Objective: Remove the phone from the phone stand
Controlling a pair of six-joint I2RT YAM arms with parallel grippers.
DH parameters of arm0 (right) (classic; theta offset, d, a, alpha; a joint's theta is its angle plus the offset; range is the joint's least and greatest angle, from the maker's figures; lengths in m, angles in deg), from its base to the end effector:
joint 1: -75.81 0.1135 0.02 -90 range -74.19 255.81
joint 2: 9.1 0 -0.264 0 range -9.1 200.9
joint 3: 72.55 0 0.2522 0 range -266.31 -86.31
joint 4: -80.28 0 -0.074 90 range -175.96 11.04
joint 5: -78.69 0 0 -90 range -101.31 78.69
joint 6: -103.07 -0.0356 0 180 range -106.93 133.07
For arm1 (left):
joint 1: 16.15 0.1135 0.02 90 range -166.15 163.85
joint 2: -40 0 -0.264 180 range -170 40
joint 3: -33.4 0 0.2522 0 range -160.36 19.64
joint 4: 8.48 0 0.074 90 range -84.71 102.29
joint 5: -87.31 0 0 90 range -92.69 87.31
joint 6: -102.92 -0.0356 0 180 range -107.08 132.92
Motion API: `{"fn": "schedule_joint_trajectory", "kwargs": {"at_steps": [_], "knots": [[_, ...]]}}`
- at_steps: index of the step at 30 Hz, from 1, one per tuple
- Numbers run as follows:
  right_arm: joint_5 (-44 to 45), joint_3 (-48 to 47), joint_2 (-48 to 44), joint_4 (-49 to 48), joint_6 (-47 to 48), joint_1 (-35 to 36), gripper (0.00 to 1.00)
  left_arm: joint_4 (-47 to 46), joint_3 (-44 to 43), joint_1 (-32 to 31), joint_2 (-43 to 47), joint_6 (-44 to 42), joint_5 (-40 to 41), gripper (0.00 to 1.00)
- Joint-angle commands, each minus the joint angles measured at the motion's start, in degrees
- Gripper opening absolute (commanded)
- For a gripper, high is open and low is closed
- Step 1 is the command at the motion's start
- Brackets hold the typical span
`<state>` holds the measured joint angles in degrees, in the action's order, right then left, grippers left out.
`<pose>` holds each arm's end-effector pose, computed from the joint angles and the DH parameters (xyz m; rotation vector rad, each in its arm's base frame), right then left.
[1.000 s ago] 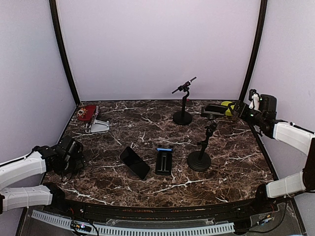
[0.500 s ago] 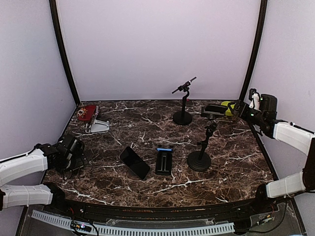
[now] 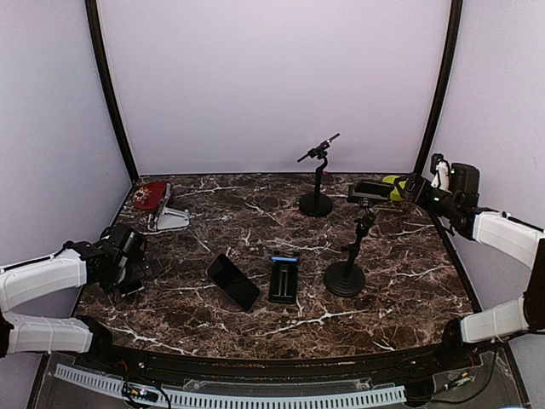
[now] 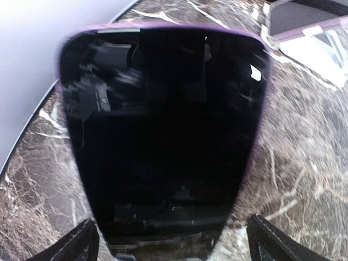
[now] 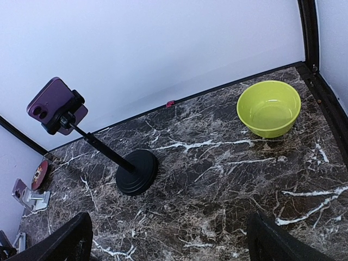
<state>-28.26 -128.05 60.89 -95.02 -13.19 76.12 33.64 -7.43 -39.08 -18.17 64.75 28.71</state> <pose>0.2758 0.0119 0.2629 0.2335 1.9211 0.5934 0.1680 -0.0509 0.1727 -0.7753 2.2726 0.1379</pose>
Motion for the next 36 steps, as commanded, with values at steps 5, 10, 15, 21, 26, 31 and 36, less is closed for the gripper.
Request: {"fn": "schedule_joint_trajectory", "kwargs": {"at_steps": [5, 10, 15, 21, 26, 31, 36], "knots": [[-0.92, 0.97, 0.05, -2.53, -0.12, -0.32, 0.99, 2.05, -3.19, 4.86, 1.88, -5.42, 2.96, 0.98], [-1.22, 1.05, 0.48, -3.06, -0.40, -0.32, 0.99, -2.30, -2.13, 9.53, 2.67, -10.80, -3.52, 0.98], [-1.27, 0.97, 0.53, -2.95, -0.38, -0.40, 0.99, -5.30, -1.80, 10.29, -0.85, -12.62, -6.16, 0.96], [-1.48, 0.98, 0.68, -2.97, -0.30, -0.39, 0.99, -7.36, -2.27, 10.29, -4.02, -13.60, -7.20, 0.83], [-1.83, 0.80, 0.83, -2.96, -0.35, -0.36, 0.99, -6.05, -2.33, 10.28, -2.15, -13.00, -6.86, 0.77], [-2.06, 0.76, 0.63, -2.78, -0.37, -0.40, 0.99, -4.37, -2.34, 10.22, -0.24, -12.51, -6.62, 0.67], [-2.32, 0.62, 0.32, -2.59, -0.37, -0.34, 0.99, -1.37, -3.99, 10.26, 1.41, -12.84, -6.52, 0.62]]}}
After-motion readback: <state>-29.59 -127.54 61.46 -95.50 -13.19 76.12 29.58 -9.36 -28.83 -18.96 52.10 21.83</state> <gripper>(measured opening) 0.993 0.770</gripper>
